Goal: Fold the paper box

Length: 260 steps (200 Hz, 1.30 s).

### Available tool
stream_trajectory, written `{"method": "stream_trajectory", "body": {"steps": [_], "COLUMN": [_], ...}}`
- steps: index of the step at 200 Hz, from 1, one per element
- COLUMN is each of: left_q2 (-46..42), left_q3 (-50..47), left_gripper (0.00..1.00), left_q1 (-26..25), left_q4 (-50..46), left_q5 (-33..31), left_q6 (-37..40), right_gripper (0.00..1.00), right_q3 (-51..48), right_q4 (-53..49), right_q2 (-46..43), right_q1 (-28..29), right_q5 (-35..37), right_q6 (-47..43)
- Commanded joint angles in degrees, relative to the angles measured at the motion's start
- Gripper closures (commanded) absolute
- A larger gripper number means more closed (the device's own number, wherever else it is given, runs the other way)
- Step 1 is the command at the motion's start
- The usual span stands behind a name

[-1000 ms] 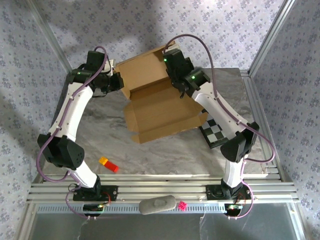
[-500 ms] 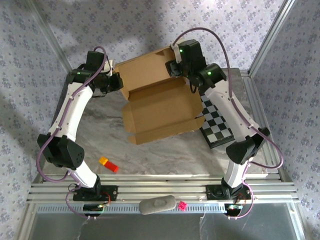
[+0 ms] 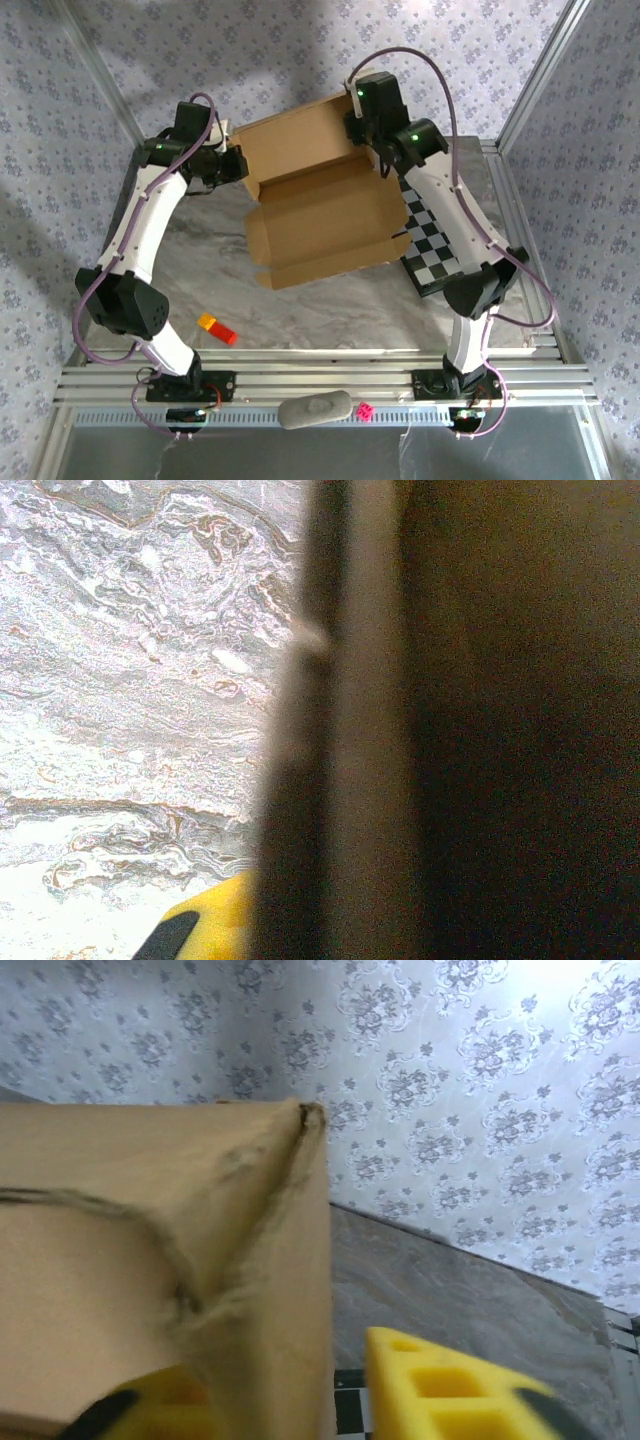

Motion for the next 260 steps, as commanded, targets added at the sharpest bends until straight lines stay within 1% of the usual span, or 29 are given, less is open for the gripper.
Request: {"method": "stream_trajectory", "body": {"steps": [1,2,29,40,55,71,95,101,112,119,129,140,165,186,200,210,221,238,260], "left_q2": [-0.6,-0.7,-0.9,-1.0,-0.9,-0.7,-0.4,-0.3,-0.2,-0.2,-0.2,-0.3,-0.3,-0.3,-0.2,-0.1,0.0,0.2,0.6], "left_q3": [1.5,1.5,1.2,1.2,1.2,1.3,1.5,1.5,1.5,1.5,1.6,1.4,1.3,1.3,1.3,1.2,1.3,1.5,2.0], "left_gripper": [1.00,1.00,1.00,1.00,1.00,1.00,1.00,1.00,1.00,1.00,1.00,1.00,1.00,1.00,1.00,1.00,1.00,1.00,1.00], "left_q1": [-0.4,-0.4,-0.4,-0.4,-0.3,-0.3,-0.4,-0.4,-0.3,-0.2,-0.1,0.0,0.3,0.3,0.3,0.4,0.4,0.4,0.4], "left_q4": [-0.5,-0.5,-0.5,-0.5,-0.5,-0.5,-0.2,-0.2,-0.1,-0.1,-0.1,-0.1,0.0,0.1,0.2,0.2,0.2,0.0,-0.5], "left_q5": [0.2,0.2,-0.1,-0.3,-0.4,-0.4,-0.4,-0.4,-0.5,-0.5,-0.6,-0.9,-1.3,-1.2,-1.3,-1.3,-1.3,-1.3,-1.3], "left_q6": [-0.4,-0.5,-0.4,-0.3,-0.4,-0.5,-0.9,-1.1,-1.5,-1.8,-2.2,-2.7,-3.3,-3.4,-3.6,-3.6,-3.6,-3.4,-3.1], "right_gripper": [0.99,1.00,1.00,1.00,1.00,1.00,1.00,0.89,0.65,0.52,0.42,0.37,0.30,0.28,0.27,0.27,0.27,0.26,0.23], "right_q3": [3.6,3.7,2.8,1.7,0.8,0.4,1.5,1.9,2.9,3.6,4.4,4.9,1.6,-6.2,-12.9,-15.9,-18.2,-21.4,-25.1], "right_q4": [-1.5,-1.5,0.0,0.8,1.0,1.2,0.8,0.3,-0.9,-1.7,-3.0,-4.7,-6.4,-2.5,1.8,3.4,3.9,5.7,10.4], "right_q2": [2.2,2.3,3.5,3.4,2.9,2.4,2.0,1.8,1.2,0.5,-0.8,-2.6,-8.2,-14.4,-17.6,-18.9,-19.4,-20.5,-22.2], "right_q1": [0.7,0.7,3.8,4.5,4.8,4.9,4.9,4.9,4.6,4.4,4.1,3.5,2.1,0.8,-0.5,-1.2,-1.5,-2.0,-3.7], "right_q5": [8.0,8.4,22.5,27.0,30.8,31.1,26.5,24.7,20.7,18.9,16.4,13.9,9.3,3.9,-1.6,-4.4,-5.5,-5.1,-8.4], "right_q6": [-0.5,-0.5,-3.3,-3.7,-3.2,-3.0,-3.4,-3.2,-2.2,-1.2,1.1,4.7,12.2,14.2,13.8,12.7,11.4,10.0,8.4]}}
